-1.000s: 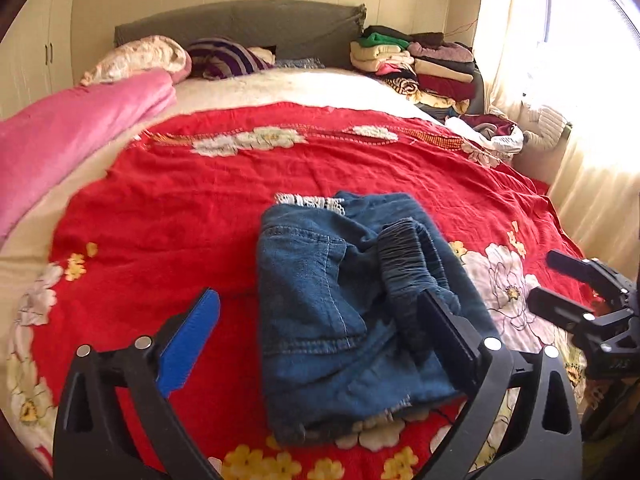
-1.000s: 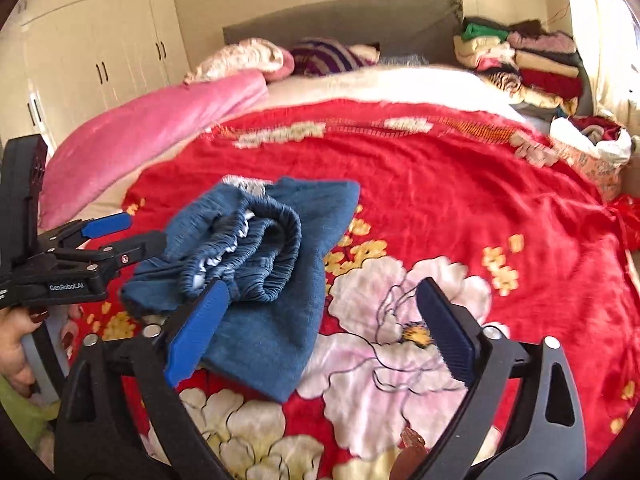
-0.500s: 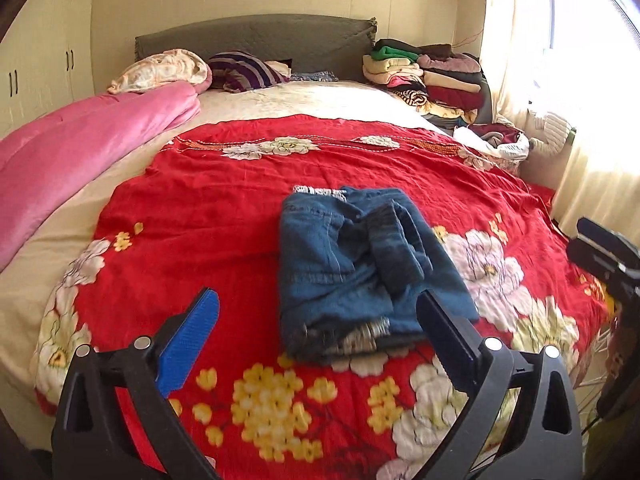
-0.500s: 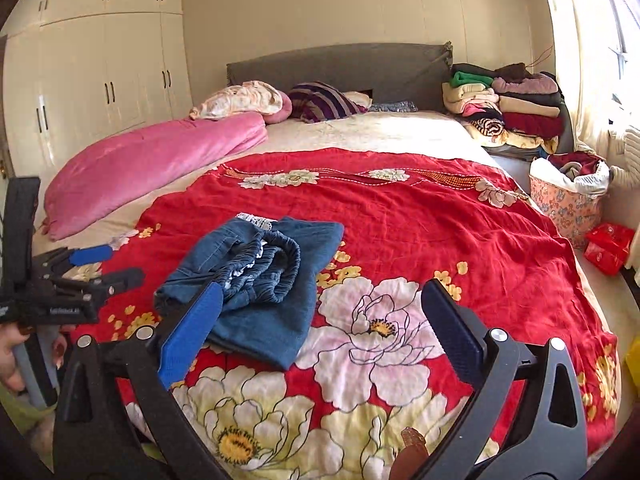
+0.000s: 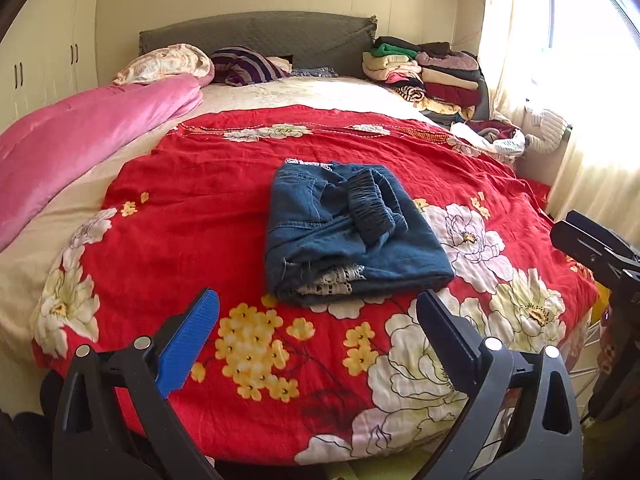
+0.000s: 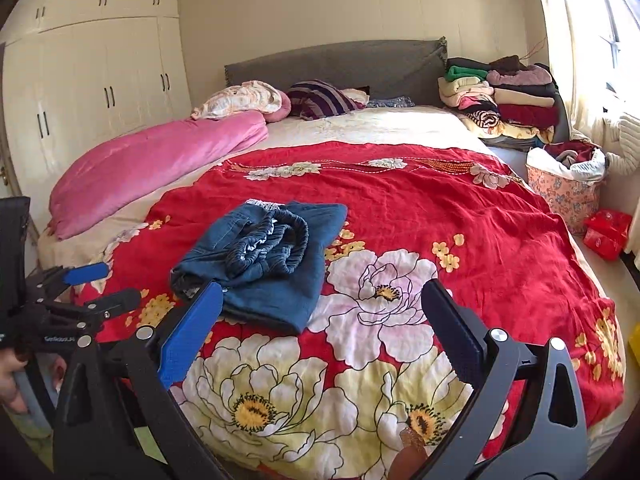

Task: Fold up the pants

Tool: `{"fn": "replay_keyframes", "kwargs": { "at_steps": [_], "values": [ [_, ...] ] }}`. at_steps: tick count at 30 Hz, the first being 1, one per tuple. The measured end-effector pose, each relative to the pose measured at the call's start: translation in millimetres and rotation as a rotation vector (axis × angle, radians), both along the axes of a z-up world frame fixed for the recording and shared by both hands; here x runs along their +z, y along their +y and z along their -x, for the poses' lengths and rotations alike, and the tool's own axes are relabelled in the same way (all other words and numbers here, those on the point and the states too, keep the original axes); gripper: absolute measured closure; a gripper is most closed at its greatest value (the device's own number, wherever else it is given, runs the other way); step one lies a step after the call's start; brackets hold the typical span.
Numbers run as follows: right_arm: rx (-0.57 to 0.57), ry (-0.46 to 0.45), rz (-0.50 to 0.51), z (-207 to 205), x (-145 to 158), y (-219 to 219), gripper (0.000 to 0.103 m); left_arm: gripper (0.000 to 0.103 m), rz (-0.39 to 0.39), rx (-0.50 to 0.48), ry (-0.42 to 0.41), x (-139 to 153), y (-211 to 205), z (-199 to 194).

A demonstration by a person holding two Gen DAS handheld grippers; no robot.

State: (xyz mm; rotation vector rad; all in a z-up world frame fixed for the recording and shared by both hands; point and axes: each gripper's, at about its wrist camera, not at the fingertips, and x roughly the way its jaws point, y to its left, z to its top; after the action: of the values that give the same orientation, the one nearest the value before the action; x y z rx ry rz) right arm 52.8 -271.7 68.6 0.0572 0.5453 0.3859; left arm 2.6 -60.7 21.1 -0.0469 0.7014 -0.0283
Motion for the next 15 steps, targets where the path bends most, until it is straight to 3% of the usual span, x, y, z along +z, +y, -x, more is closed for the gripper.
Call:
{"fn": "replay_keyframes", "kwargs": {
  "at_steps": [15],
  "values": [
    [0.023,0.052,0.047,10,-25,10,0.009,0.004,0.002,0.01,0.031,-10,-2,1]
  ]
}}
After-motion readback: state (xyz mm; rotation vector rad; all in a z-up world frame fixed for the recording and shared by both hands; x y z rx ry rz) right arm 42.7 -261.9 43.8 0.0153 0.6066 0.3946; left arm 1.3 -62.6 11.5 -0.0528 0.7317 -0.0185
